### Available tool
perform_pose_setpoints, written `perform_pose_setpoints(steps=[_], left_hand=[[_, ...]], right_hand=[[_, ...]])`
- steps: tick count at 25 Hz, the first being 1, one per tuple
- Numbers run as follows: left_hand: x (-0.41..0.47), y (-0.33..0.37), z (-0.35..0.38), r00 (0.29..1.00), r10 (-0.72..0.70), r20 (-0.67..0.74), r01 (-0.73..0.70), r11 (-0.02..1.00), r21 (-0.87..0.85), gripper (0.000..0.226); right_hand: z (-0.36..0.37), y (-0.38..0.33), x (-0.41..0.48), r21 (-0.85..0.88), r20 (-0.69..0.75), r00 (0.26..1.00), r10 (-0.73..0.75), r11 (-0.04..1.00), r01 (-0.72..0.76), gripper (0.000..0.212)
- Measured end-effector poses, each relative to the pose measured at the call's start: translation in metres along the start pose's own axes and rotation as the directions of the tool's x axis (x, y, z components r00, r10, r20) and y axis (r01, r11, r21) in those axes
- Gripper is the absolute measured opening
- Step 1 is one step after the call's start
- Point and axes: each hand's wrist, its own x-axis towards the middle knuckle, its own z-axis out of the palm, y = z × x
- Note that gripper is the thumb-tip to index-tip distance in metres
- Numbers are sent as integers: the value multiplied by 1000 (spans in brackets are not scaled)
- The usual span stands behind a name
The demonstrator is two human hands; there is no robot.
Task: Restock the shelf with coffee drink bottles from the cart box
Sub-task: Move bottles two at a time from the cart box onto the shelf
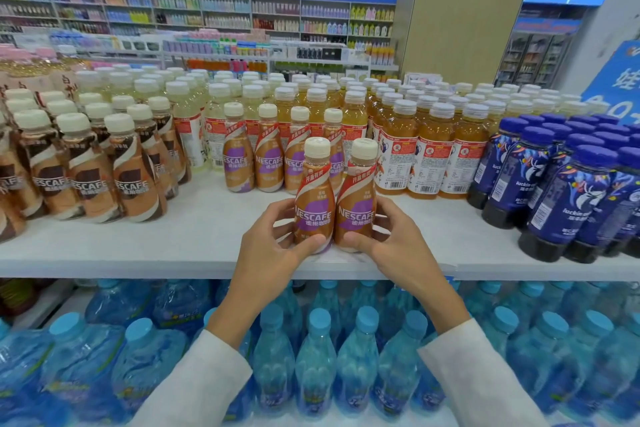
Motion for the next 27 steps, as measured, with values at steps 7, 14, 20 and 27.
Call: perform_pose_setpoints(steps=[7, 14, 20, 27], left_hand=[[-4, -2, 4, 999, 31, -17, -31, 1000, 2, 68], [-4, -2, 14, 995, 32, -96, -32, 999, 5, 66], [-3, -5, 18, 992, 18, -125, -15, 999, 30, 66], [34, -8, -16, 978, 21, -209, 32, 969, 247, 72]], right_hand=[[11, -1, -17, -9, -140, 990, 6, 1000, -8, 78], [29, 3, -24, -60, -296, 954, -50, 998, 34, 60], [30, 4, -24, -55, -301, 953, -34, 998, 19, 63], [17, -1, 4, -124, -314, 949, 38, 989, -81, 63]])
